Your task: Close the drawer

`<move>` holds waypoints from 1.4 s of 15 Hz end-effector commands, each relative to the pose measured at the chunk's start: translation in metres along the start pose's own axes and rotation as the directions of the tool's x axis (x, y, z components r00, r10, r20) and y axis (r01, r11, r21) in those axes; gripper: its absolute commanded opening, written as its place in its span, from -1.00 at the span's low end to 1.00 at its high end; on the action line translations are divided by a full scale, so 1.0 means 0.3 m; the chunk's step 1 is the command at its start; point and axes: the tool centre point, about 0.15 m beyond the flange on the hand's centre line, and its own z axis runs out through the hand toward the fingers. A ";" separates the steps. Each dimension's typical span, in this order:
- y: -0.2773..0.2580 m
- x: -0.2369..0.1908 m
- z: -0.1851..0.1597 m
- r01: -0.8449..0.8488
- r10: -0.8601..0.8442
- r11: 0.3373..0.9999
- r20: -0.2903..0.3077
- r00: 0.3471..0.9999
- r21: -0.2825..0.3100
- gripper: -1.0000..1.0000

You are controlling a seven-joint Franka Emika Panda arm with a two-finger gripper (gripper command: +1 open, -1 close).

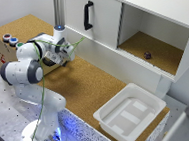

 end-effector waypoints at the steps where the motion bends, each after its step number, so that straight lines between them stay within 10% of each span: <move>1: -0.219 0.099 0.063 0.073 -0.073 0.997 0.055 0.996 0.007 -1.00; 11: -0.072 0.092 -0.027 -0.029 0.033 0.998 0.052 0.998 -0.063 -1.00; 12: -0.036 0.086 -0.049 -0.055 0.060 0.994 0.050 0.997 -0.093 1.00; 21: 0.124 0.161 -0.258 -0.128 0.128 0.979 -0.005 0.992 -0.162 1.00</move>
